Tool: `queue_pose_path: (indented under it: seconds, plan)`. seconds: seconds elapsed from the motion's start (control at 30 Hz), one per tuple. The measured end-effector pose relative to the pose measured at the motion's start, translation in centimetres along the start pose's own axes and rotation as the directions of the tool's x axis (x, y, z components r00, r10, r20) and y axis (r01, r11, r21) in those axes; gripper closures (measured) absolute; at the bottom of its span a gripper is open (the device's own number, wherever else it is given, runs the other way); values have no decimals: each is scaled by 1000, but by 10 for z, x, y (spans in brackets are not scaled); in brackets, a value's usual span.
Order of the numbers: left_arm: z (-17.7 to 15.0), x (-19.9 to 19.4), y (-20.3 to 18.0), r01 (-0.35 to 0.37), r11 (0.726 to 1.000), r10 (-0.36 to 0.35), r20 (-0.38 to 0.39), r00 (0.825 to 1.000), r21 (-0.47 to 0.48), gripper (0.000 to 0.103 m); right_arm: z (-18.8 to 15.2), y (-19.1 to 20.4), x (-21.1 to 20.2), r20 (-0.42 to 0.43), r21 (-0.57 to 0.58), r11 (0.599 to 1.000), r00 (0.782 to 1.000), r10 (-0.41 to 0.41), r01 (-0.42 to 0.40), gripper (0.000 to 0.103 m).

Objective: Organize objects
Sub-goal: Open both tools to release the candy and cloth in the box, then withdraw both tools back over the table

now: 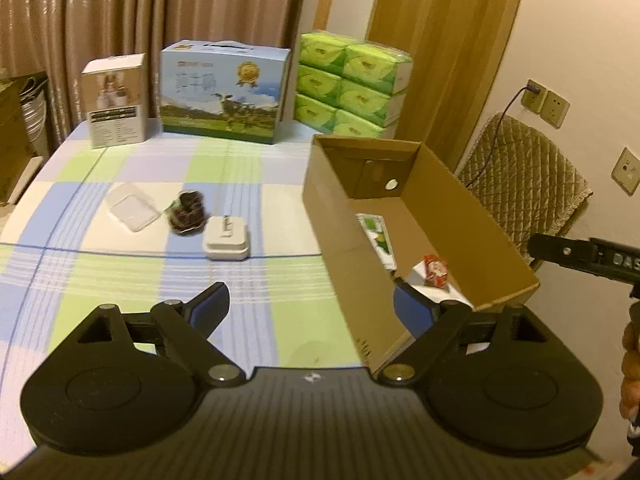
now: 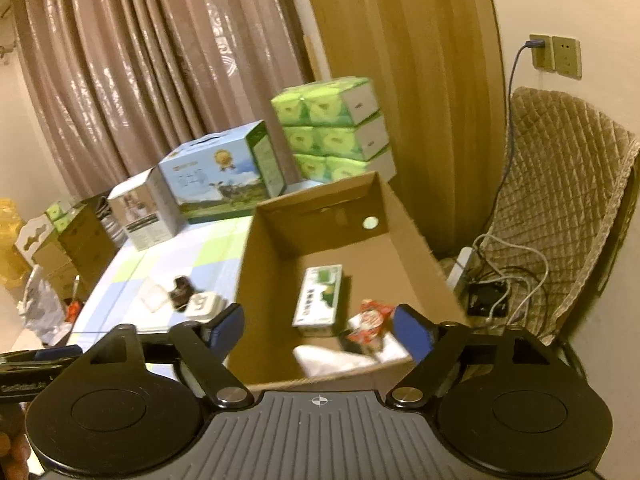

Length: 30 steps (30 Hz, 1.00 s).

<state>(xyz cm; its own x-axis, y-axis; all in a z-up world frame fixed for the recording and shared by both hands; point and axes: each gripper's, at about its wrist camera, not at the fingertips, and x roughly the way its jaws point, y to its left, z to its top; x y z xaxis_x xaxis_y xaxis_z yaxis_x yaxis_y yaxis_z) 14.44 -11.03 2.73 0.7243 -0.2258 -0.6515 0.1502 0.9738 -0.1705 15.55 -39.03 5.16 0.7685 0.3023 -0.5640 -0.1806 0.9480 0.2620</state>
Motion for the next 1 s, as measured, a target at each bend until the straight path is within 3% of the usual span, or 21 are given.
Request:
queue_pose_path:
  seconds: [0.07, 0.3, 0.67, 1.0]
  plan:
    - [-3, -8, 6, -9, 1000, 9, -1, 1000, -2, 14, -5, 12, -6, 5, -4, 1000, 1000, 6, -6, 10]
    - [-13, -37, 39, -60, 998, 61, 25, 998, -34, 5, -17, 54, -20, 12, -38, 998, 998, 59, -58, 2]
    - [-25, -64, 90, -159, 983, 162, 27, 986, -92, 1, -34, 108, -17, -23, -103, 986, 991, 132, -133, 2]
    - [-31, -76, 115, -179, 974, 185, 32, 982, -136, 1, -38, 129, -10, -42, -134, 979, 987, 153, -157, 2]
